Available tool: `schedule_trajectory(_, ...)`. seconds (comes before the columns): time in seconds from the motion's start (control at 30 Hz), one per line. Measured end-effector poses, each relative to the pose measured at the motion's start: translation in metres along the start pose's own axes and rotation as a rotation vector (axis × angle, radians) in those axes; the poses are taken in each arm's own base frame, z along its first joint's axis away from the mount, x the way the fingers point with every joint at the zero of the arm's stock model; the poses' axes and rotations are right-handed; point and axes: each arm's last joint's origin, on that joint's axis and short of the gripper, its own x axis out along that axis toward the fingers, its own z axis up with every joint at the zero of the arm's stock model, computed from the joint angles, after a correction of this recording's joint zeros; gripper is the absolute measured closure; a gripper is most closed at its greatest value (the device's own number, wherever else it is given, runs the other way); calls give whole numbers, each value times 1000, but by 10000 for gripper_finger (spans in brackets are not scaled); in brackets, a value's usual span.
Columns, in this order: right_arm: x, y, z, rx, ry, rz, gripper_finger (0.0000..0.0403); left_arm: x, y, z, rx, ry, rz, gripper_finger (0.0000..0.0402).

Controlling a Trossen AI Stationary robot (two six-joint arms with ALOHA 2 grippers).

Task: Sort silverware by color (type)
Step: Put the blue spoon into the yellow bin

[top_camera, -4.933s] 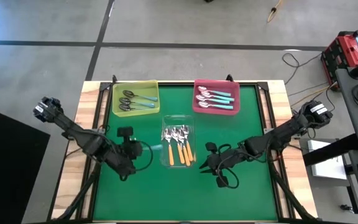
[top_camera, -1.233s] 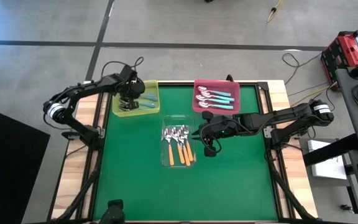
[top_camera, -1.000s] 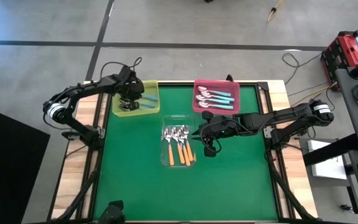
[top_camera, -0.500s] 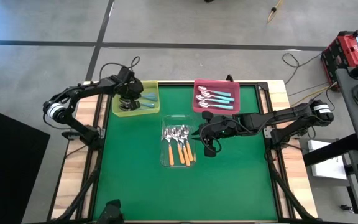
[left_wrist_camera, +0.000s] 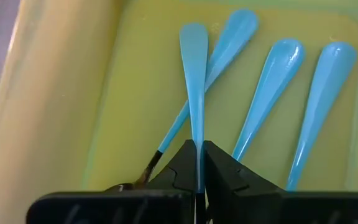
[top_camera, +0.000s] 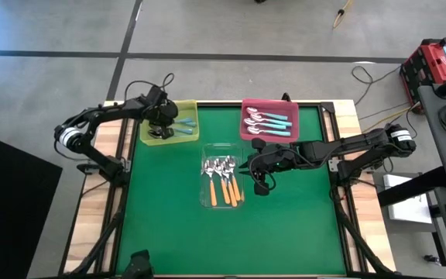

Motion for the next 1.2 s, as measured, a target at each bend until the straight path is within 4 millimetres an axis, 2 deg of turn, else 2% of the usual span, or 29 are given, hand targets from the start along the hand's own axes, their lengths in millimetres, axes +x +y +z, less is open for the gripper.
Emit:
schedule_trajectory(0.4, 0, 0, 0, 0, 0, 0, 335, 19, -3, -7, -32, 46, -79, 397)
schedule_trajectory(1.2, 0, 0, 0, 0, 0, 0, 335, 16, -1, -5, -51, 39, -58, 389)
